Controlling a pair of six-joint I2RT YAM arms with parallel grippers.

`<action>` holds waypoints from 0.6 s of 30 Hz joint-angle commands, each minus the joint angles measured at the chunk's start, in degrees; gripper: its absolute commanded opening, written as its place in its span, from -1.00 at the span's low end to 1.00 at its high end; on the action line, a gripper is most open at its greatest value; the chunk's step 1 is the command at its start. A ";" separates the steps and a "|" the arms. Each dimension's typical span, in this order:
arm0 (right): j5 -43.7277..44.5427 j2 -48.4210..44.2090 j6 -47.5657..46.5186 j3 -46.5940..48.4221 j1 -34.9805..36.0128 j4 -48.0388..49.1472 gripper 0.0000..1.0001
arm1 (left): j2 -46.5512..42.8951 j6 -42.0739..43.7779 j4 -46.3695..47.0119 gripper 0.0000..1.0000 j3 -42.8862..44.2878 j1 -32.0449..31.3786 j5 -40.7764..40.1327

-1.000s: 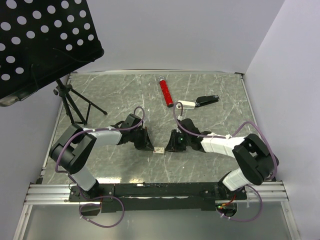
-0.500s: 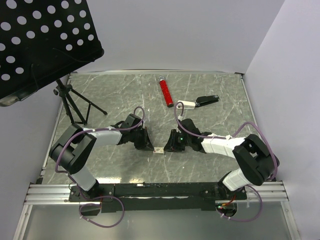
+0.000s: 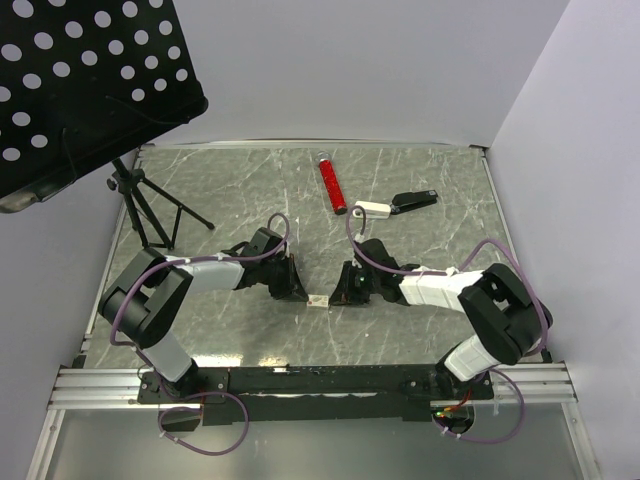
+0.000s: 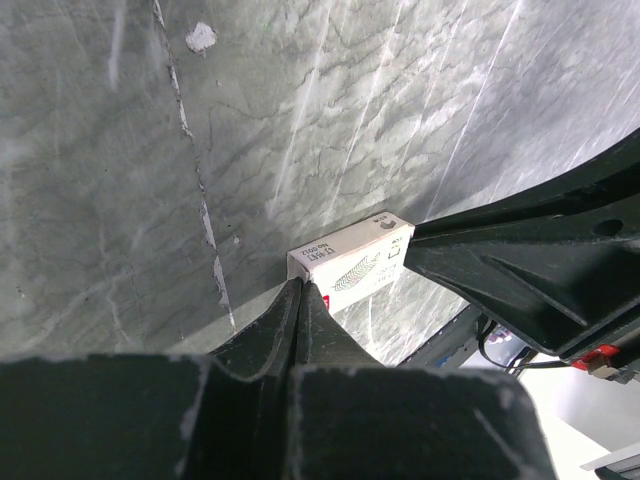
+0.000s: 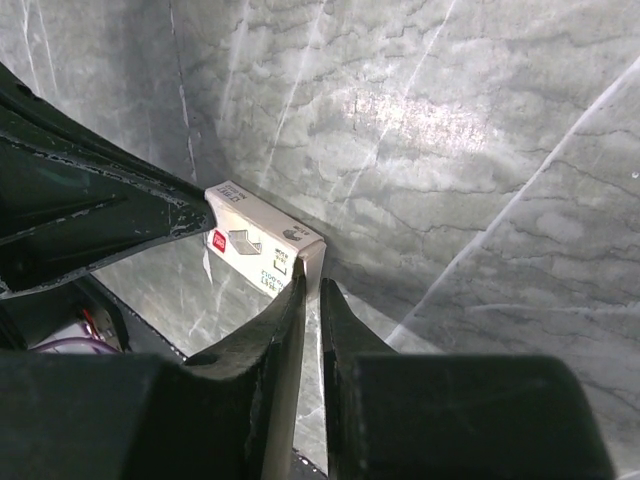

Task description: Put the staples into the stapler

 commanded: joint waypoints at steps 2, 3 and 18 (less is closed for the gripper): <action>1.18 1.06 -0.28 2.41 0.54 -1.33 -0.65 | -1.53 -0.07 -0.53 -0.98 1.51 -0.13 -1.75; 1.45 1.24 -0.36 2.76 0.80 -1.86 -0.65 | -1.71 -0.07 -0.44 -0.97 1.51 -0.22 -1.83; 9.35 2.64 -2.82 12.33 3.88 -17.32 -1.00 | -2.59 0.29 -0.88 -0.98 1.69 -0.39 -2.62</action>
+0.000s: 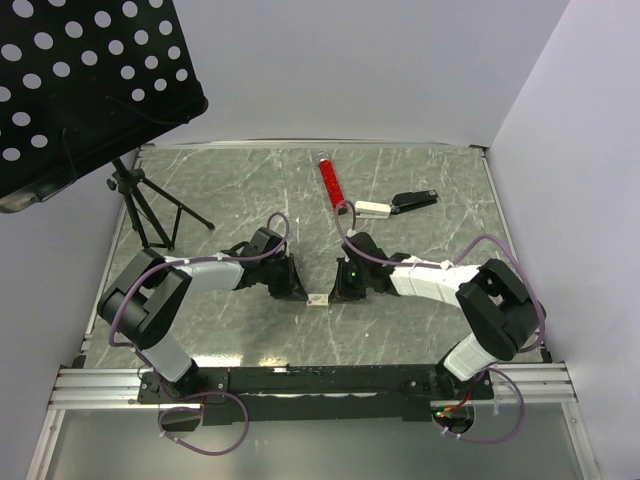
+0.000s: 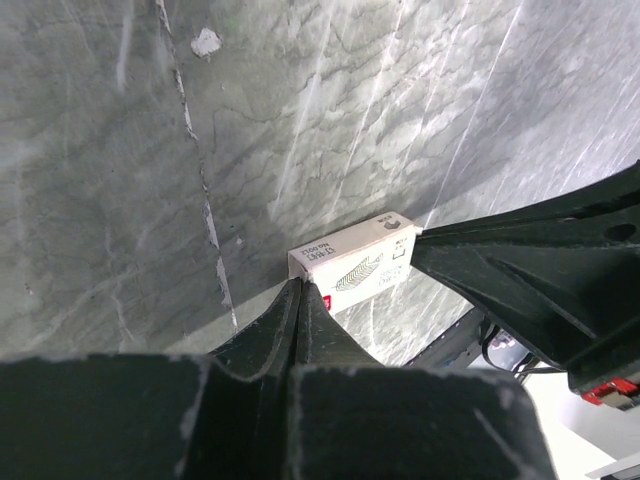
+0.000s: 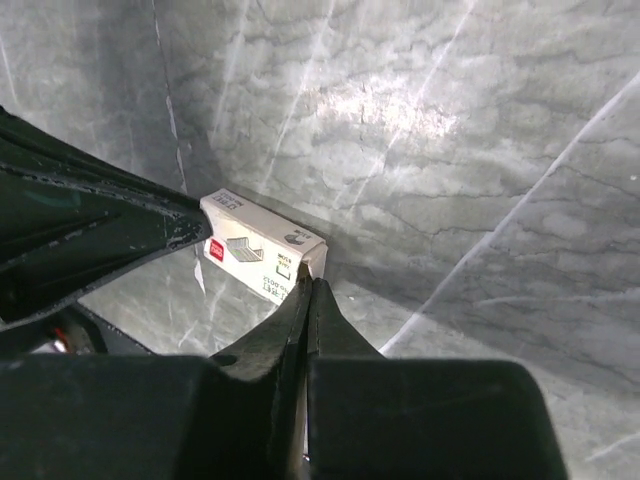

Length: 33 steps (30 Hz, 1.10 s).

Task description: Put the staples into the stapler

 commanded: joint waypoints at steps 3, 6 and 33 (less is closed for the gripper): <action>7.25 0.57 -2.59 7.14 1.50 -11.07 -1.00 | -2.68 0.35 -0.66 -0.97 1.60 -0.22 -2.12; 10.15 0.74 -3.47 9.34 1.77 -15.56 -1.00 | -3.20 0.44 -0.93 -0.98 1.51 -0.13 -2.39; 7.61 3.64 -2.41 8.83 1.76 -12.93 -1.00 | 2.33 -2.02 4.52 -0.15 4.15 -1.45 4.20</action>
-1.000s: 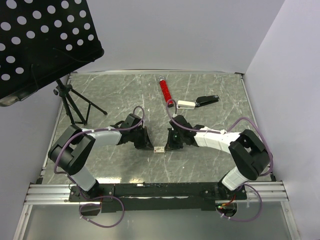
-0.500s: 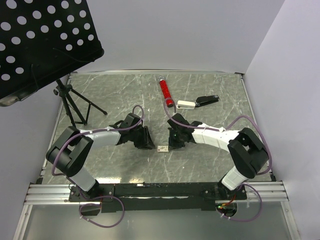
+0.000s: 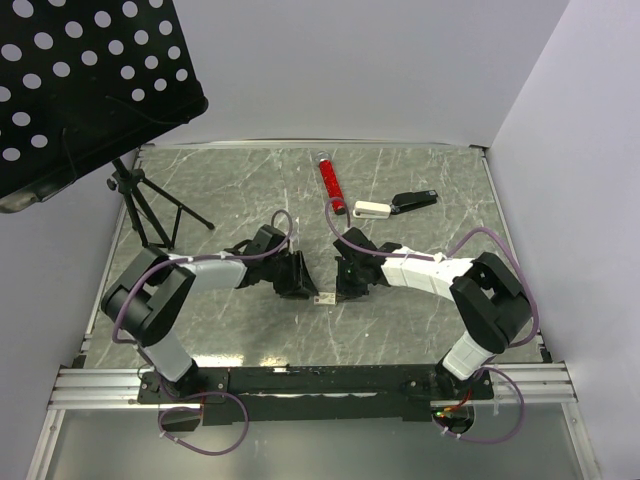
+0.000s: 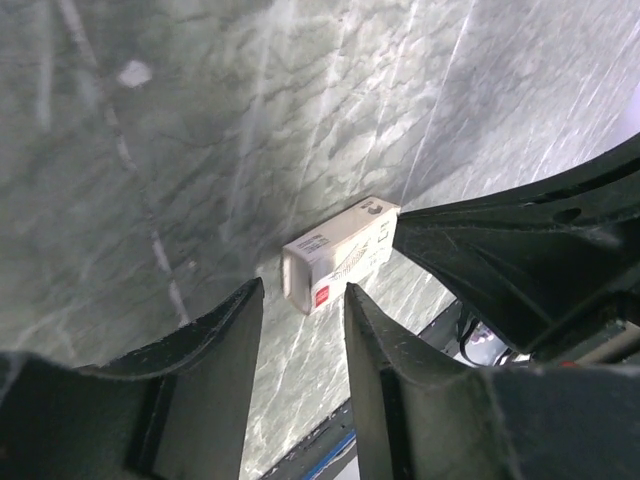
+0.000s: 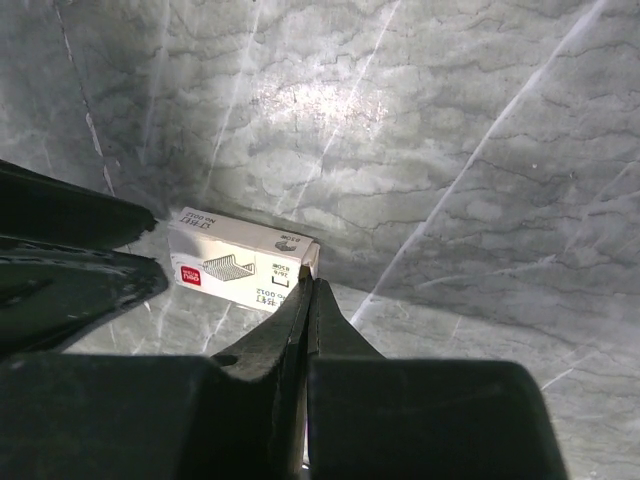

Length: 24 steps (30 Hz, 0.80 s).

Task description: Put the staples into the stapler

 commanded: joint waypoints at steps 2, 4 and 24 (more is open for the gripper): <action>-0.39 0.26 0.86 0.74 0.28 0.80 -1.00 | 1.96 -0.38 1.77 -0.18 3.49 -1.45 2.54; -0.48 0.26 0.87 0.74 0.28 0.88 -1.00 | 1.97 -0.38 1.77 -0.20 3.67 -1.71 2.63; -3.64 0.78 2.01 1.27 0.28 3.17 -1.00 | 3.28 -2.14 4.05 -0.42 4.02 -2.51 5.00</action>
